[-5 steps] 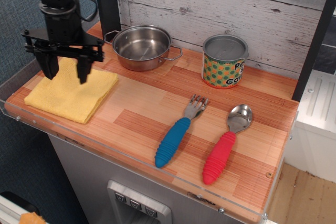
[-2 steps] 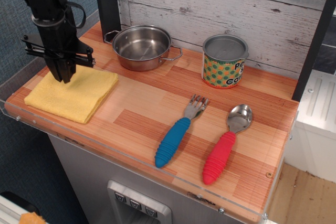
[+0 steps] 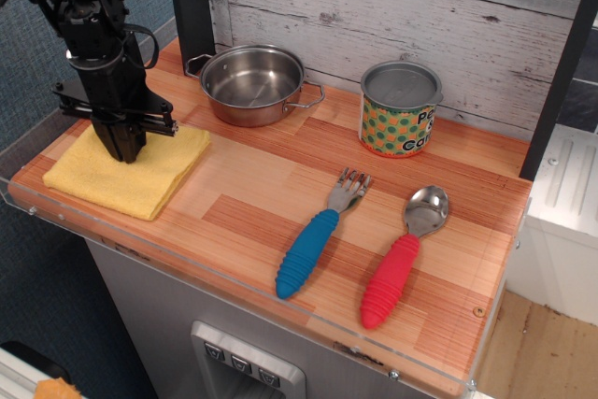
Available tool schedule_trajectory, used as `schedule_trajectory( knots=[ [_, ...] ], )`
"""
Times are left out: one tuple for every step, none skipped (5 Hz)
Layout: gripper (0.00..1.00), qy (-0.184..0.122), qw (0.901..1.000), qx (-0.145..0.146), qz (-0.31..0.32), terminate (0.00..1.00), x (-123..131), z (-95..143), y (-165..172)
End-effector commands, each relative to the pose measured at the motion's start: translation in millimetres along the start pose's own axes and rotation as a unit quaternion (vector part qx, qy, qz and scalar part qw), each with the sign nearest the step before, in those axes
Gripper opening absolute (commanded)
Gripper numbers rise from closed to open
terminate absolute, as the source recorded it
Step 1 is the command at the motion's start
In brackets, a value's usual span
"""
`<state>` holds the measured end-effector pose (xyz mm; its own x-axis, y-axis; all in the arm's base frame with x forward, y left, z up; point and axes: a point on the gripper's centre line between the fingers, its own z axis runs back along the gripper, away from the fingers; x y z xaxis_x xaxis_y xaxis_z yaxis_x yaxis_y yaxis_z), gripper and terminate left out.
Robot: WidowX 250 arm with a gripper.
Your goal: The cloth should be placed near the spoons.
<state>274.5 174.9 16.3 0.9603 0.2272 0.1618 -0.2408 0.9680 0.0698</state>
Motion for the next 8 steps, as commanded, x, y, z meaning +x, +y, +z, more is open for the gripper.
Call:
schedule_trajectory(
  knots=[
    [0.00,0.000,1.0000,-0.004,0.006,0.00,-2,-1,-10],
    [0.00,-0.002,0.9999,-0.009,-0.010,0.00,-7,-1,-24],
    [0.00,-0.004,0.9995,-0.007,-0.032,0.00,-11,0,-45],
    [0.00,-0.003,0.9986,-0.015,-0.051,0.00,-14,2,-62],
    [0.00,-0.005,0.9987,-0.026,-0.045,0.00,-15,4,-79],
    [0.00,-0.011,0.9987,-0.028,-0.040,0.00,-18,5,-92],
    [0.00,-0.001,0.9982,-0.032,-0.050,0.00,-20,5,-103],
    [0.00,0.005,0.9982,-0.036,-0.048,0.00,-23,5,-113]
  ],
)
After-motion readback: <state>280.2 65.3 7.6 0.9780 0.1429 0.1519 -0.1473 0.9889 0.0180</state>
